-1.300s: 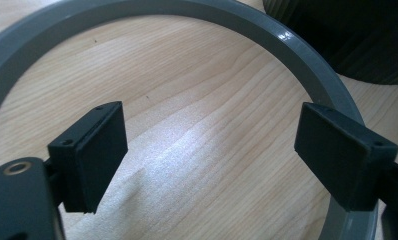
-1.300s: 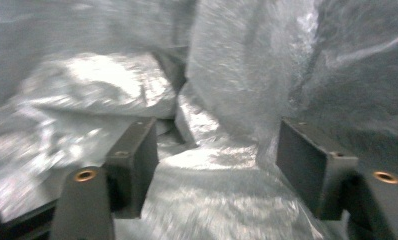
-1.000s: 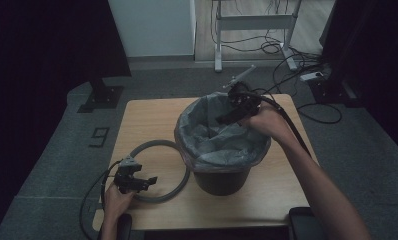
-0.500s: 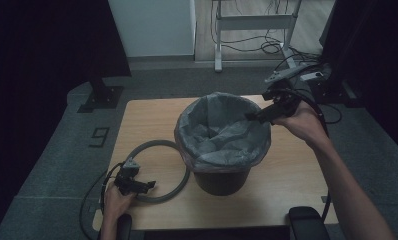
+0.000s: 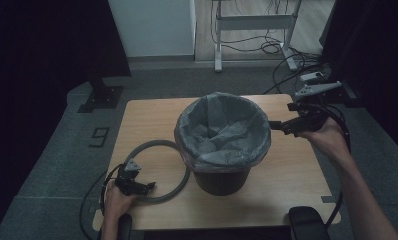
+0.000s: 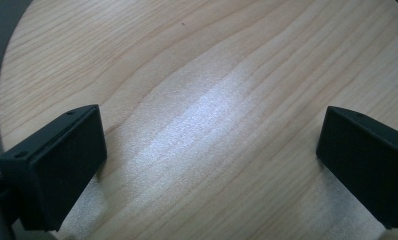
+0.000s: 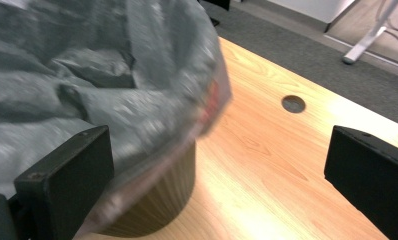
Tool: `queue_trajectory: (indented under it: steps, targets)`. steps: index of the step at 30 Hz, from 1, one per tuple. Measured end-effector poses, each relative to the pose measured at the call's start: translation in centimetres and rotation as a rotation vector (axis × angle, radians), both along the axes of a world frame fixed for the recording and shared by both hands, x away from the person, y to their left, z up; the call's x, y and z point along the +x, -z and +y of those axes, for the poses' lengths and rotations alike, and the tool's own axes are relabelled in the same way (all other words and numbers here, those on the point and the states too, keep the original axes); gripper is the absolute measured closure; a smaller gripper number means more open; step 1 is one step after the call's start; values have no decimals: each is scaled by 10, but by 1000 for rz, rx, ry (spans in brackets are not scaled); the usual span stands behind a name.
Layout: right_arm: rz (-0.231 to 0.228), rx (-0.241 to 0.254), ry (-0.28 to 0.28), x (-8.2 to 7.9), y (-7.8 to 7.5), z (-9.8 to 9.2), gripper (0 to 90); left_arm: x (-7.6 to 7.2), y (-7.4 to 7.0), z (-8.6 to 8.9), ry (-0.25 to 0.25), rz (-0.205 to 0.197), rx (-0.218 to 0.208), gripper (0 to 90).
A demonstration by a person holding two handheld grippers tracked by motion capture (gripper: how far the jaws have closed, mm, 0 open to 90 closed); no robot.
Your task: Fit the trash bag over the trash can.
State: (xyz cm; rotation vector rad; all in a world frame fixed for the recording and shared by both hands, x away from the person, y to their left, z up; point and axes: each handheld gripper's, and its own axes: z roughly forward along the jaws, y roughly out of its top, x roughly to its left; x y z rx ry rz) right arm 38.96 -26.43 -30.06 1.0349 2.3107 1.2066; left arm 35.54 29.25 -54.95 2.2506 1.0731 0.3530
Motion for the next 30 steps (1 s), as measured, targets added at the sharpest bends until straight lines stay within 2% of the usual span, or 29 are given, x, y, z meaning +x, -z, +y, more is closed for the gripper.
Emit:
queue_trajectory:
  steps: [1, 3, 5, 8, 9, 11, 12, 14, 15, 19, 20, 22, 23, 26, 27, 28, 30]
  targets:
    - [-7, 6, 23, -2, 10, -8, 0, 0, 0, 1, -4, -2, 0, 0]
    - [-9, 10, 28, -3, 13, -11, 0, 0, 0, 1, -11, -4, -4, 0]
    - [-7, 19, 44, -4, 25, -18, 0, 1, 1, 1, -16, -7, -5, 0]
    - [11, 11, 72, -3, 51, -27, 0, 1, 2, 2, -21, -16, -10, 0]
    - [11, 11, 72, -3, 51, -27, 0, 0, 2, 2, -21, -20, -13, 0]
    - [19, 5, 82, -2, 65, -29, 0, 0, 2, 2, -17, -20, -15, 0]
    - [40, 11, 78, -2, 81, -29, 3, 0, 2, 2, -17, -20, -15, 0]
    - [55, 8, 68, -2, 96, -28, 3, 0, 2, 2, -18, -20, -15, 0]
    - [55, 8, 68, -2, 96, -28, 3, 0, 2, 2, -17, -21, -16, 0]
    - [78, -4, 59, -3, 127, -24, 3, 0, 2, 2, -19, -21, -16, 0]
    - [86, -7, 62, -3, 142, -22, 3, 0, 2, 2, -20, -21, -16, 0]
    - [95, -4, 64, -5, 158, -21, 0, 0, 2, 2, -22, -21, -16, 0]
    - [95, -4, 64, -5, 158, -21, 0, 0, 2, 2, -23, -21, -16, 0]
    - [103, -11, 74, -7, 182, -21, 0, 0, 2, 2, -27, -21, -17, 0]
    - [109, -15, 88, -10, 197, -23, 0, 0, 2, 1, -30, -23, -16, 0]
    - [109, -15, 88, -10, 197, -23, 0, 0, 2, 1, -30, -23, -16, 0]
    - [111, -15, 98, -14, 209, -25, 0, 0, 2, 1, -31, -23, -15, 0]
